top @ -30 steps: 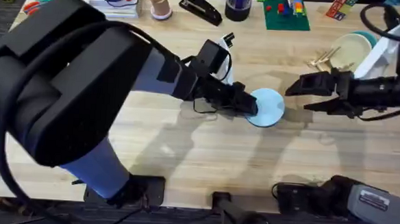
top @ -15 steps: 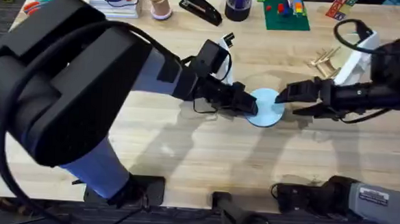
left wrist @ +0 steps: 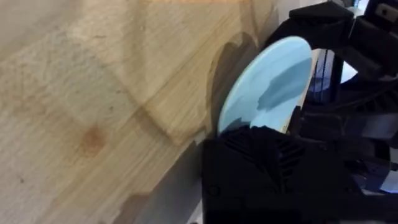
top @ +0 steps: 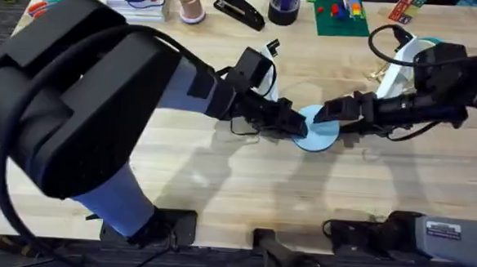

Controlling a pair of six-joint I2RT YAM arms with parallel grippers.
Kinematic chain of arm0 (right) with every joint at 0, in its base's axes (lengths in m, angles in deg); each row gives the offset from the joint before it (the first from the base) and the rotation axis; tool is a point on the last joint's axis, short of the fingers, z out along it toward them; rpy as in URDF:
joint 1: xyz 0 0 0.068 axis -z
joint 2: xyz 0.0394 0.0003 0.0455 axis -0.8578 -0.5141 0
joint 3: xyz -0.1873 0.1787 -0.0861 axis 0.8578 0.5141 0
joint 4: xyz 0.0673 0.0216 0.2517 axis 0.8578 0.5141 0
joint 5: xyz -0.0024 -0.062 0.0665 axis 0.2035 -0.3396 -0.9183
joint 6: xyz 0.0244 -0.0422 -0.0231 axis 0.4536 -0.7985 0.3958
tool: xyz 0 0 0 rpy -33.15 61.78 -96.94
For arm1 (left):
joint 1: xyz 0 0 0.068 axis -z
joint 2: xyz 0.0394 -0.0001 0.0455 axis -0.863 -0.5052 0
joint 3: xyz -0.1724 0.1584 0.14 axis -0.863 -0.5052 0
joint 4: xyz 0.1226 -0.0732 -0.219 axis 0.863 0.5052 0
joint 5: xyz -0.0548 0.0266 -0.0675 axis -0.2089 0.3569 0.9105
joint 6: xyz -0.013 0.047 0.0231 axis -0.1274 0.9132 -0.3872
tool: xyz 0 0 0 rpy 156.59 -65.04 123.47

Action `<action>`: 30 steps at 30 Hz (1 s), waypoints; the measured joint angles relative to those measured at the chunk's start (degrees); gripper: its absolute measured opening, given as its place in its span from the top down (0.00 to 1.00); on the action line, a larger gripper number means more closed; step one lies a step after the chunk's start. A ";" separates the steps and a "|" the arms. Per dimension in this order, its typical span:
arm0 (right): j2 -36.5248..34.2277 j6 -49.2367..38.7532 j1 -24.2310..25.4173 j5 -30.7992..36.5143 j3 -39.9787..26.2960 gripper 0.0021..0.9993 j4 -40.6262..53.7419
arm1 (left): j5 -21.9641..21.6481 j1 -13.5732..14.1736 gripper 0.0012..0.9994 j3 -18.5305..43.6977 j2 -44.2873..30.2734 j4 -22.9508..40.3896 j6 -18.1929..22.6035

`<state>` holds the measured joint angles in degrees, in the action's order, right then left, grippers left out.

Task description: Pick up the plates from the table one by one and place each into a slot on the dish rack.

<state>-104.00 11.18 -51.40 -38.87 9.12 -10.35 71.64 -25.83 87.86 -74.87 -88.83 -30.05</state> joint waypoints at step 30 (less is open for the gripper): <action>-1.73 2.94 -2.63 -2.79 -0.06 0.97 -0.59 | 1.92 -0.80 0.96 0.00 0.00 0.49 0.01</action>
<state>-105.73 14.11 -54.03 -41.66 9.06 -10.94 73.55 -26.64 87.86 -74.87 -88.34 -30.05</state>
